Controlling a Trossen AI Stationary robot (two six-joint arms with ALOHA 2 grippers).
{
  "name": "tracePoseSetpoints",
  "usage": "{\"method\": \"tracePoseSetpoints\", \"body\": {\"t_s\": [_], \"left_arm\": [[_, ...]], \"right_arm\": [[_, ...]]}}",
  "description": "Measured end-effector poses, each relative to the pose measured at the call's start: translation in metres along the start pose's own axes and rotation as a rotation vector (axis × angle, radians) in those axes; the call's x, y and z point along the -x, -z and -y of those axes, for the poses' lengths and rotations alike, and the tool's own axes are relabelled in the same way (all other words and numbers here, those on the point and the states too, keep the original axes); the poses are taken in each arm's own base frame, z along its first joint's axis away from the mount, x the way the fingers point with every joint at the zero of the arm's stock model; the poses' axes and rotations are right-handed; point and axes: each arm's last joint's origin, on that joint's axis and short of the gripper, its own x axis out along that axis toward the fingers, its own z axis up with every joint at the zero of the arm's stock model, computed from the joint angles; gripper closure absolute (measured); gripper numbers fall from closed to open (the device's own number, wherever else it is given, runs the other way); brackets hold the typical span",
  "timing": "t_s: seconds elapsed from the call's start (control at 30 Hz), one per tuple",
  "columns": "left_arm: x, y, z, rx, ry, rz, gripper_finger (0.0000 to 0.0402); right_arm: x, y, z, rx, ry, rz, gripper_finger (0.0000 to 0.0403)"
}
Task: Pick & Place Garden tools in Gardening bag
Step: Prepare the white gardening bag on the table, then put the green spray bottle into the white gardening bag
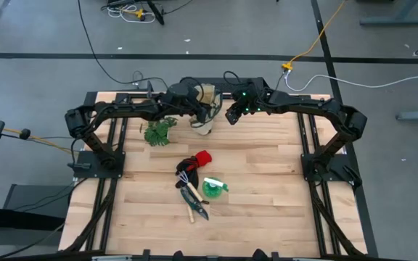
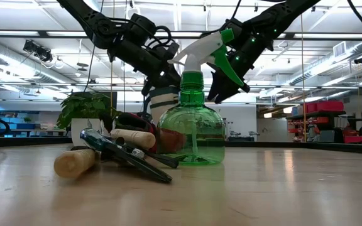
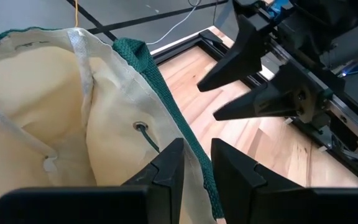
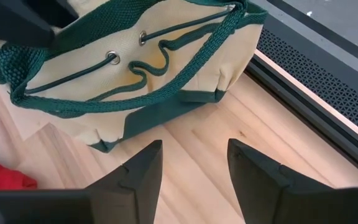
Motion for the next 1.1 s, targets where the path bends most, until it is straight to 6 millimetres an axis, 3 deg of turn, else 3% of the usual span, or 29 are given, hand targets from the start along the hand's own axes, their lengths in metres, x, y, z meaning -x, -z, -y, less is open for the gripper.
{"method": "tracePoseSetpoints", "body": {"t_s": [0.7,1.1], "left_arm": [[0.001,-0.005,0.0,-0.001,0.011,0.037,0.0314],[0.032,-0.026,0.009,-0.05,0.06,0.08,0.0314]], "right_arm": [[0.0,-0.001,-0.009,0.017,-0.023,0.029,0.022],[0.0,-0.001,-0.009,0.017,-0.048,0.022,0.022]]}}
